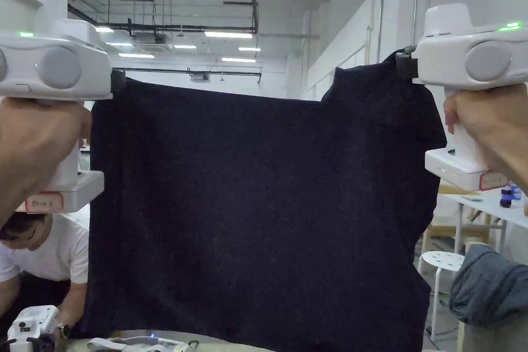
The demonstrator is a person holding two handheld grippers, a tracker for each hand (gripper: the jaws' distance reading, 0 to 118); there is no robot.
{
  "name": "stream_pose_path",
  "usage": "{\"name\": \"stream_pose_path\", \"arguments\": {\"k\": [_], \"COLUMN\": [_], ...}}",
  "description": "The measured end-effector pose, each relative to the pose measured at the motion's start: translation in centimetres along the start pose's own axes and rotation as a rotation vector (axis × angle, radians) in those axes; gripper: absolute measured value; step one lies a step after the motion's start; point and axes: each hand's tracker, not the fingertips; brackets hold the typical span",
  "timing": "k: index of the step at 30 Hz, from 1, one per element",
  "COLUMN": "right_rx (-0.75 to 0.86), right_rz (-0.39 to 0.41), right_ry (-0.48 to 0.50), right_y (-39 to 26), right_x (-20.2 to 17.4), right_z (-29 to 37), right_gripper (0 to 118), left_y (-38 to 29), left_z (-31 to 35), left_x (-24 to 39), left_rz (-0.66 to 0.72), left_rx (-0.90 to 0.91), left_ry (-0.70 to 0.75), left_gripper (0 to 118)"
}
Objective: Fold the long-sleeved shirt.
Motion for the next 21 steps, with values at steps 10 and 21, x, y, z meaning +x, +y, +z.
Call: {"name": "stream_pose_path", "arguments": {"k": [10,21], "right_rx": [-0.212,-0.347], "right_rz": [-0.027,-0.071], "right_ry": [0.071,0.135], "right_y": [-16.1,-28.3], "right_x": [-1.8,-3.1], "right_z": [6.0,22.2], "right_gripper": [0,0], "left_y": [-16.0,-29.4], "left_z": [4.5,18.3], "left_x": [-0.4,-1.2], "left_rz": [0.036,0.065], "left_rx": [-0.237,-0.409], "left_ry": [-0.094,-0.216], "left_gripper": [12,12]}}
